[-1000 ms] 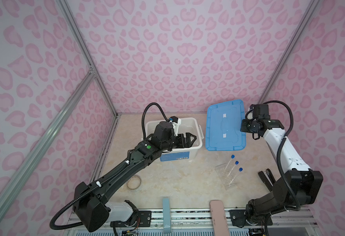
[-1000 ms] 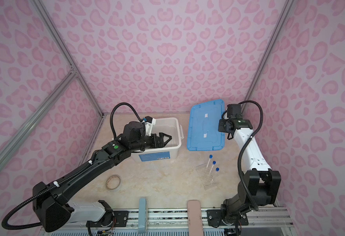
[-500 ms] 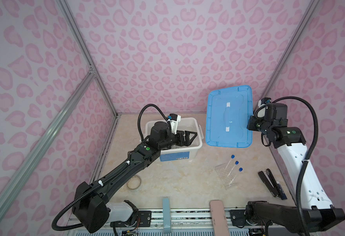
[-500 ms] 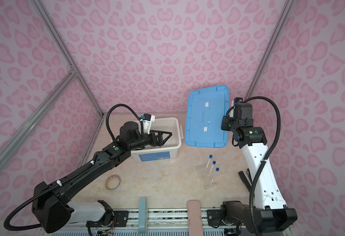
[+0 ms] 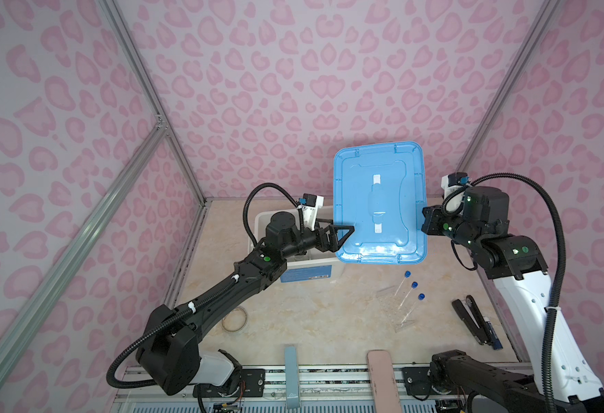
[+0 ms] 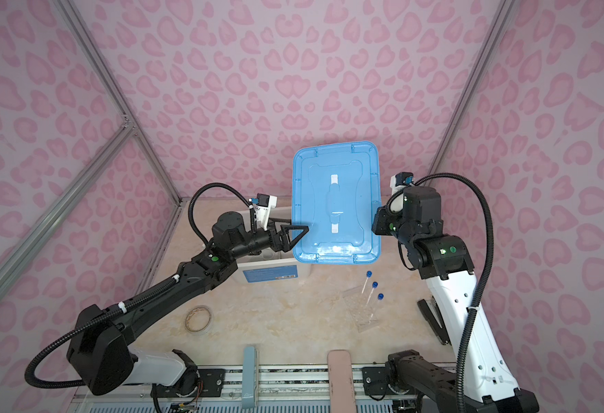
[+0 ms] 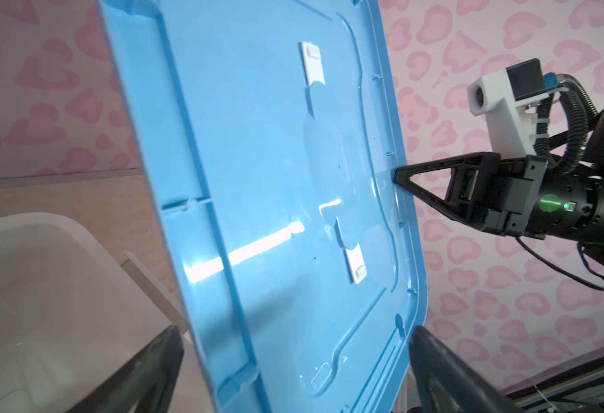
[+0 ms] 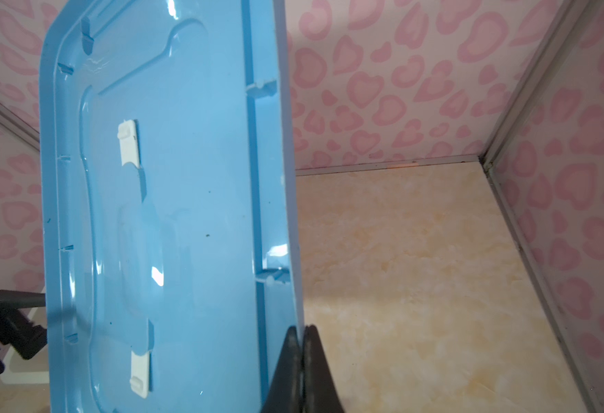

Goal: Organize the chemistry lab equipment
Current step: 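Lift the blue lid upright with the right gripper toward the left gripper, then grasp the lid edge with the left gripper while the right gripper releases it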

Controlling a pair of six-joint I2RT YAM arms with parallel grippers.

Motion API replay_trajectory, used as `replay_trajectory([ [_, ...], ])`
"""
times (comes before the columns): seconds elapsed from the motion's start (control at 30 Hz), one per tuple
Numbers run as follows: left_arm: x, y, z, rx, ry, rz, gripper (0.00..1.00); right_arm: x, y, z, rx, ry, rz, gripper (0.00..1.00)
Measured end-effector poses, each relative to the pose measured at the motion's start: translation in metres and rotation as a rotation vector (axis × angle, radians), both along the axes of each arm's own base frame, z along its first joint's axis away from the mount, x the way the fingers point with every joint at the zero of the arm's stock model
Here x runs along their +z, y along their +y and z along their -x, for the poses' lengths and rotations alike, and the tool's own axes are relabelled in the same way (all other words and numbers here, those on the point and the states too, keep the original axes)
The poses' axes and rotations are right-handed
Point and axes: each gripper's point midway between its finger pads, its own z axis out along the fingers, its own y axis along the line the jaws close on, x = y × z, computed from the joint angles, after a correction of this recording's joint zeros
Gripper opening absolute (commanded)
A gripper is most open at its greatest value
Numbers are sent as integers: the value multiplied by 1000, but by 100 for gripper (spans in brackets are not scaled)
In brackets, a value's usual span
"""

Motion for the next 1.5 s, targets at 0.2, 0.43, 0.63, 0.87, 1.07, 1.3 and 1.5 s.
replay_trajectory([
  [0.2, 14, 8, 8, 6, -22, 27, 85, -21, 15, -7, 42, 40, -38, 0],
  [0.43, 6, 14, 8, 30, 15, 18, 61, -36, 34, -19, 76, 69, -22, 0],
  [0.63, -8, 26, 0, 77, 71, -9, 31, -45, 45, -25, 88, 74, 26, 0],
  [0.87, -5, 32, 4, 74, 74, 0, 7, -56, 50, -31, 95, 91, 50, 0],
  [1.07, -6, 39, 5, 97, 69, -32, 3, -65, 60, -38, 117, 106, 22, 38],
  [1.3, 20, 77, 8, 252, 12, -156, 3, -36, 77, -47, 160, 43, -56, 66],
  [1.5, 69, 123, 28, 395, -139, -263, 3, 8, 103, -53, 237, -42, -160, 78],
])
